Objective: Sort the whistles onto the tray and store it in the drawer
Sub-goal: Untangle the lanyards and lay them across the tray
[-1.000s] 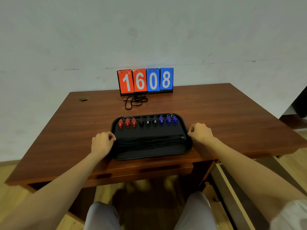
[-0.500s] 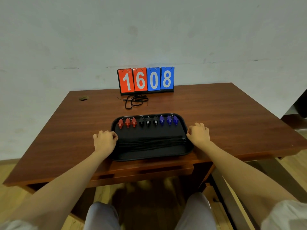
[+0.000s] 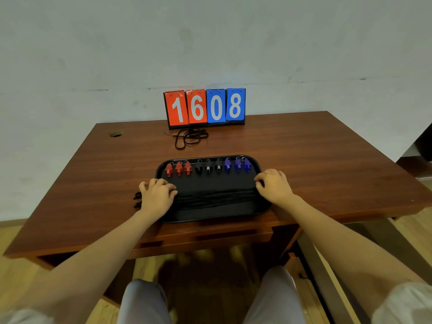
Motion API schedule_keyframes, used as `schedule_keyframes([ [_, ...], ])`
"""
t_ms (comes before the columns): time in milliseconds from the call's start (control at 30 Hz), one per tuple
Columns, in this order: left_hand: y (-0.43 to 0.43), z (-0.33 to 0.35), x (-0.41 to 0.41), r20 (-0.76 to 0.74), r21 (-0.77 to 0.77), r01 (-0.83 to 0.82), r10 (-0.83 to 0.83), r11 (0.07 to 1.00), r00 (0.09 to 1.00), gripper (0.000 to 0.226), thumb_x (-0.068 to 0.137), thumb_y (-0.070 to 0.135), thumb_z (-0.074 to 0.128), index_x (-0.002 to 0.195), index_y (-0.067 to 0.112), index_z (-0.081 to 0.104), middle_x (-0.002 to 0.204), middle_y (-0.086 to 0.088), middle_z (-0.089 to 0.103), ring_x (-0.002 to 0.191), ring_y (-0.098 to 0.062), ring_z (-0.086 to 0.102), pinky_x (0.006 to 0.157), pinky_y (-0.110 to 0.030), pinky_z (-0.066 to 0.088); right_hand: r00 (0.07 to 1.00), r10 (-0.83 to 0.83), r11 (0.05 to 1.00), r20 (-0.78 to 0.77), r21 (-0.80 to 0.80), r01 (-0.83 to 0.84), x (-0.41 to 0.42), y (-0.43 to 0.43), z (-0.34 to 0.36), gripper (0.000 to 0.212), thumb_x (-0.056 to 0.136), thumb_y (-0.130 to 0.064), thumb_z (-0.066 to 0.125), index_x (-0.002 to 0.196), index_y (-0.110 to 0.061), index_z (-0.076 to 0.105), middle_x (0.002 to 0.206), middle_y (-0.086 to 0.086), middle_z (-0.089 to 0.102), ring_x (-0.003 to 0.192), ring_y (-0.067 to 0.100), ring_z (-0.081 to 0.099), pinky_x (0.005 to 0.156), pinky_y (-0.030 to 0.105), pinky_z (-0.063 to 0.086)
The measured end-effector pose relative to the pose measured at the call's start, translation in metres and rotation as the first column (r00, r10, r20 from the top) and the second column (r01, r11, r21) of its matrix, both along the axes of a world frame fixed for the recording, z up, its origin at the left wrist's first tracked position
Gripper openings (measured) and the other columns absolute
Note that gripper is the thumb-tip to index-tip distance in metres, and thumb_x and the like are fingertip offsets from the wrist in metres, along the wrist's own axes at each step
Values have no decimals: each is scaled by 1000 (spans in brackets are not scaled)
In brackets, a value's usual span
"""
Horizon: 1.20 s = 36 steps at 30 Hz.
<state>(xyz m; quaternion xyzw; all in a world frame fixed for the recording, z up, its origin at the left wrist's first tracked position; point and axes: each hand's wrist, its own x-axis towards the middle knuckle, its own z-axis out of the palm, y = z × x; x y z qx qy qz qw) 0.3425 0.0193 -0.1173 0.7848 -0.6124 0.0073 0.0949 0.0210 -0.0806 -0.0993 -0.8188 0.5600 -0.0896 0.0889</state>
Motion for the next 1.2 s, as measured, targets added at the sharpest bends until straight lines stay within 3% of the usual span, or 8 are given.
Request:
schedule_keyframes([
  [200,1,-4,-8,-25,37,29,-28,999,999,28,96,39,43,110,29,65,121,5,57,124,-19,39,102,-44,15,988,94,994,-123,76,-85,11,4,-2,30,95,-27,44,120,-21,60,126,2,58,128,24,42,113,48,21],
  [467,-35,25,-14,-78,-109,34,-42,994,996,26,96,35,43,107,26,66,119,4,58,122,-19,41,99,-41,17,980,197,977,-7,-79,-197,66,-19,29,32,93,-27,49,121,-15,59,115,7,63,113,26,53,98,39,40],
  [667,-107,72,5,-32,-158,45,-50,986,998,28,95,33,44,112,22,63,121,-2,57,119,-23,44,99,-41,24,964,257,958,73,-148,-244,136,-78,80,39,92,-24,50,130,-15,51,125,8,60,114,26,54,97,41,45],
  [867,-182,88,47,-37,-19,1,-2,1000,999,32,93,18,44,122,16,58,128,-9,51,122,-29,42,101,-45,30,962,263,964,68,-68,-259,200,-157,87,42,94,-21,49,134,-11,44,131,11,54,116,28,51,95,41,46],
  [1067,-236,52,89,-62,157,-19,29,987,998,42,90,5,40,130,11,51,134,-13,45,124,-34,39,103,-48,33,955,296,946,26,129,-297,254,-218,41,41,96,-18,44,137,-15,42,134,10,48,121,28,45,100,41,44],
  [1200,-264,25,109,-89,180,-17,34,983,995,49,90,2,36,138,12,42,140,-13,41,128,-35,36,104,-48,33,944,329,928,36,176,-330,289,-237,12,43,97,-18,43,139,-14,41,138,9,45,126,26,41,104,38,39],
])
